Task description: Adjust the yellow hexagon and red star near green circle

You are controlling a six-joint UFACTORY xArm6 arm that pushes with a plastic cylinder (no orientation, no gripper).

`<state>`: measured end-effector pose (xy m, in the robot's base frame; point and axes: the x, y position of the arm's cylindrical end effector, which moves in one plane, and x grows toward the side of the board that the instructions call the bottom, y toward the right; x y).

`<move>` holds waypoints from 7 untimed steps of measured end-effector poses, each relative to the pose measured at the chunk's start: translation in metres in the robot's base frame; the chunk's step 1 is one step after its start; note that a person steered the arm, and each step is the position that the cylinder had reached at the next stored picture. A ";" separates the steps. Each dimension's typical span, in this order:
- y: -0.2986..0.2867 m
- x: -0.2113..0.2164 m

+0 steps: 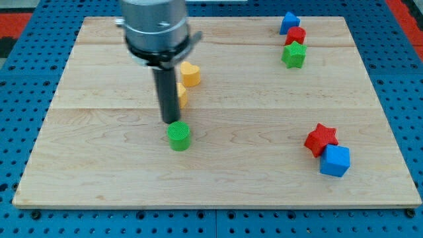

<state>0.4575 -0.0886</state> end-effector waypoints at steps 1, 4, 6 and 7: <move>-0.047 -0.021; 0.026 -0.054; 0.060 -0.046; 0.125 -0.056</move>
<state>0.4018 0.0363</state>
